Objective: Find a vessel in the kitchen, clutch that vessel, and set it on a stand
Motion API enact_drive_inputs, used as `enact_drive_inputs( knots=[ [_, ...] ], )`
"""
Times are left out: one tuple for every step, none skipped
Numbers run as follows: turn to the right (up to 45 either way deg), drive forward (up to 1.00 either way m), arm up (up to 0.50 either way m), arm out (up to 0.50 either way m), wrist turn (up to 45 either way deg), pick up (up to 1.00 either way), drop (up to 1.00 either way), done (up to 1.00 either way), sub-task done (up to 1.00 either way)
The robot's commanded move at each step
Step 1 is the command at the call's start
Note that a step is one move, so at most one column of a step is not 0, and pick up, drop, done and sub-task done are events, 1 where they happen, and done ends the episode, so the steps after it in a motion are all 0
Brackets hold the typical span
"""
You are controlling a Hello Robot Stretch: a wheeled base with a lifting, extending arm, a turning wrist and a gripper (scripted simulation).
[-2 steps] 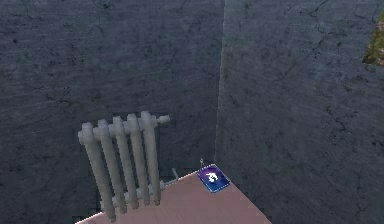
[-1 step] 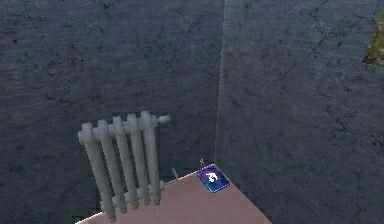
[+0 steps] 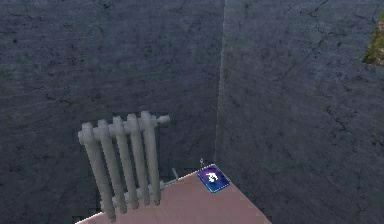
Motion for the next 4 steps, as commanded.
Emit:
enact_drive_inputs(
  knots=[
    [0.0,0.00,0.00,0.00,27.0,0.00,0.00,0.00,0.00],
    [0.0,0.00,-0.18,0.00,0.0,0.00,0.00,0.00,0.00],
    [0.0,0.00,-0.32,0.00,0.0,0.00,0.00,0.00,0.00],
    [0.0,0.00,0.00,0.00,0.0,0.00,1.00,0.00,0.00]
  ],
)
